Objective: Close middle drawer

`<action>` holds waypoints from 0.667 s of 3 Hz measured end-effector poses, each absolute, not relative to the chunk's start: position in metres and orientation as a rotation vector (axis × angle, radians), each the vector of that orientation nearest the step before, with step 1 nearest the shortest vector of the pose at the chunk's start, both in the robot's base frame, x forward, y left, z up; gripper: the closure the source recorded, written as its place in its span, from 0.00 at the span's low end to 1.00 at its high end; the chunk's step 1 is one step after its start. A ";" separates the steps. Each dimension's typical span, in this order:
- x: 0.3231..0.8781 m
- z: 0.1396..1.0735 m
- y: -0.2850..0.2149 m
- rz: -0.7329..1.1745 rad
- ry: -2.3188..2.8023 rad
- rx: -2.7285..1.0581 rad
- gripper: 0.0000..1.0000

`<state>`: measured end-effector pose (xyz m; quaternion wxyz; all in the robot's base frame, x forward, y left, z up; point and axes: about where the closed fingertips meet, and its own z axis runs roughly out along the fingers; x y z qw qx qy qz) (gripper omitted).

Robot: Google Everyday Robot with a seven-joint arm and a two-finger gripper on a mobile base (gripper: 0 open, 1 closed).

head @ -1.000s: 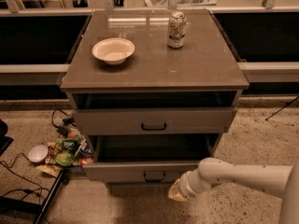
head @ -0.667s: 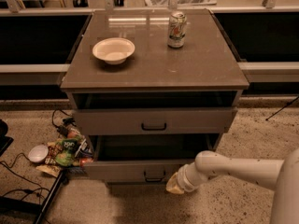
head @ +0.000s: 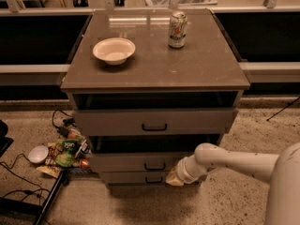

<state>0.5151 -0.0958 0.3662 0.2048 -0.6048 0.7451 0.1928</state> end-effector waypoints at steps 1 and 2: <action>0.541 0.377 -0.105 0.510 2.062 -1.676 1.00; 0.572 0.389 -0.115 0.480 2.039 -1.662 1.00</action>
Offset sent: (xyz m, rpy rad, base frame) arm 0.0984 -0.0333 0.0416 0.0107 -0.1137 -0.0274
